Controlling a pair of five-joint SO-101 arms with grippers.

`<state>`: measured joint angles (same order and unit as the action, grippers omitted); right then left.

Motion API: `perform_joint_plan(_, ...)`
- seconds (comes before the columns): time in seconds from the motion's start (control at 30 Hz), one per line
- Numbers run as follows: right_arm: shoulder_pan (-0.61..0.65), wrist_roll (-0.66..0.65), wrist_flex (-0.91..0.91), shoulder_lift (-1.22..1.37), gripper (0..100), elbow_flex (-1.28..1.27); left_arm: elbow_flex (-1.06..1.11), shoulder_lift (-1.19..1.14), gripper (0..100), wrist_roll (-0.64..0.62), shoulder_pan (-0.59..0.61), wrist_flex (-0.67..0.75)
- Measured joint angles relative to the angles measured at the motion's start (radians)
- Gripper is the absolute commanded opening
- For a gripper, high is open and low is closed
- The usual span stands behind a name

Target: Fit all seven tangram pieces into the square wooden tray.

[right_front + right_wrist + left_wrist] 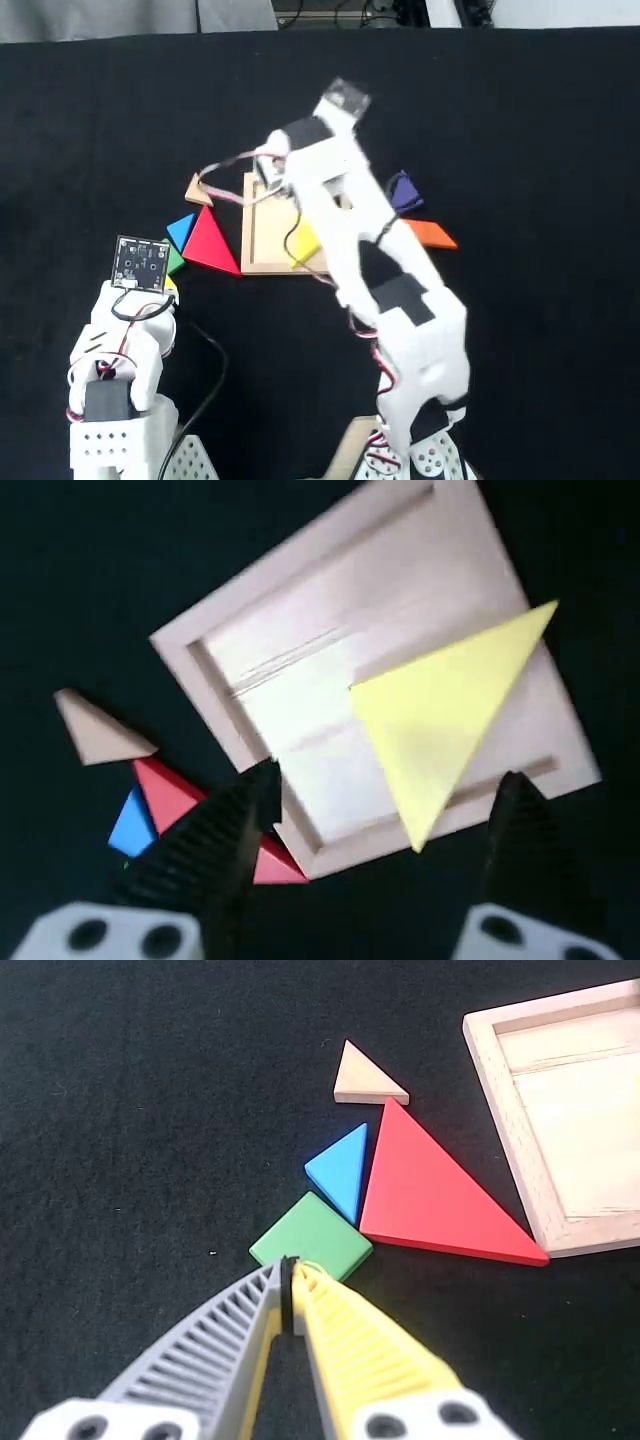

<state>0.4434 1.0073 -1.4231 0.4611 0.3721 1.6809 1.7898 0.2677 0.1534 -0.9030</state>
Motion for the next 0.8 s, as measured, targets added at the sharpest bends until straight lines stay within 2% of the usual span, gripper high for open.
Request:
perform_joint_plan(0.13,-0.038,-0.201,-0.166,-0.051,0.3,0.1,0.0,0.0,3,0.0,0.0,0.0)
perform_joint_plan(0.2,-0.035,-0.341,-0.238,-0.054,4.8,0.112,0.0,0.0,3,0.0,0.0,0.0)
perform_joint_plan(0.33,-0.037,-0.585,-0.292,-0.054,1.9,0.101,0.0,0.0,3,0.0,0.0,0.0)
perform_joint_plan(0.5,-0.035,-0.73,-0.292,0.006,1.1,0.005,0.0,0.0,3,0.0,0.0,0.0)
perform_joint_plan(0.63,-0.072,-0.933,-0.276,0.117,1.1,-0.023,0.0,0.0,3,0.0,0.0,0.0)
perform_joint_plan(0.8,-0.129,-0.991,-0.269,0.153,1.1,-0.023,0.0,0.0,3,0.0,0.0,0.0)
